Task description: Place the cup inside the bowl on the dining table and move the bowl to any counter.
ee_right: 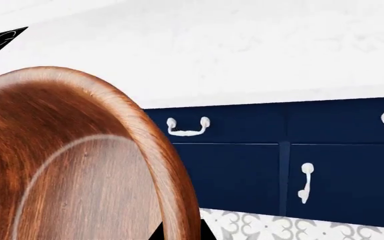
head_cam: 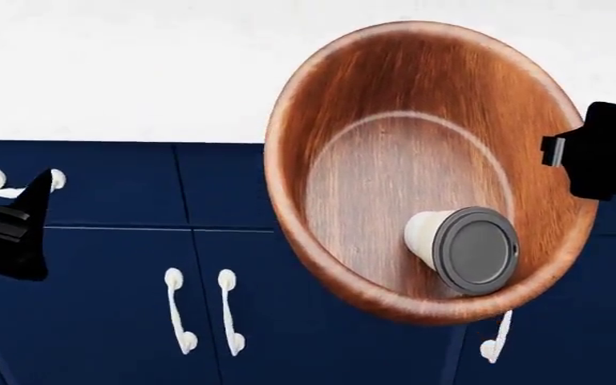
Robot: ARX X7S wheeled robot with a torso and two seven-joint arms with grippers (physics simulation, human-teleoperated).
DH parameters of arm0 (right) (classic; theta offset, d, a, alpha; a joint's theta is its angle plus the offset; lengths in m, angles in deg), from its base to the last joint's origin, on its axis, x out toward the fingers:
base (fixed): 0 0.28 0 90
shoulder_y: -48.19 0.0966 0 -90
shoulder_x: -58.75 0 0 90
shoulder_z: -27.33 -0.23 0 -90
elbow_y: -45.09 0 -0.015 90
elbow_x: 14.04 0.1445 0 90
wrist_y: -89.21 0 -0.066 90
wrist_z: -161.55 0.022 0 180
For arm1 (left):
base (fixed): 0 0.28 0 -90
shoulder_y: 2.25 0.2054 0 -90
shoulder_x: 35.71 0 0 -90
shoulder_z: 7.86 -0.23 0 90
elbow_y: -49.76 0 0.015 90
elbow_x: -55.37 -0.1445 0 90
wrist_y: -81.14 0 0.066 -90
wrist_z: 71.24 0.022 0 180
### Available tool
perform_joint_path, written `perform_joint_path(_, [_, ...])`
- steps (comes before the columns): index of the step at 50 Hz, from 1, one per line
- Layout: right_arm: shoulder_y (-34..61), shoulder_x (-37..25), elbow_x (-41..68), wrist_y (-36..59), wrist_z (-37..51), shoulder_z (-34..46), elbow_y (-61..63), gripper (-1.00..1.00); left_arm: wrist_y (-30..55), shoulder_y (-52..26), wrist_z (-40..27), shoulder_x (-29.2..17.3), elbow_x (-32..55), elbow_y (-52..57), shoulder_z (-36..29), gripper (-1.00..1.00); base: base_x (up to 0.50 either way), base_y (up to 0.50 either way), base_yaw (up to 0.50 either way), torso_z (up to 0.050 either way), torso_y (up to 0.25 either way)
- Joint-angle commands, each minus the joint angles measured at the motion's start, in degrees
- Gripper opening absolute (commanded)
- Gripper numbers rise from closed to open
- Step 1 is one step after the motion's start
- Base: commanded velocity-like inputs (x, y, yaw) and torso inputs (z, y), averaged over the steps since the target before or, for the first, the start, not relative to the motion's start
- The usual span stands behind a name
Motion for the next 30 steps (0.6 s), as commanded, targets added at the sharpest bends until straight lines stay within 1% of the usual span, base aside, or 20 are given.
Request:
perform_joint_path(1, [0.7,0.5,0.5,-1.2,-0.6,-1.0,-1.2,-1.0,-1.7,0.2,0.5,-0.3,-2.1,-0.3,-1.1,1.0,0.5,0.0,0.0,0.0,0.0])
perform_joint_path(30, [1.2,0.8,0.1,-1.4,-1.1,-0.4,-1.6,-1.0,-1.5,0.0,0.0,-0.4,-1.6,-0.1,-1.4,1.0,0.5,0.0,0.0,0.0,0.001])
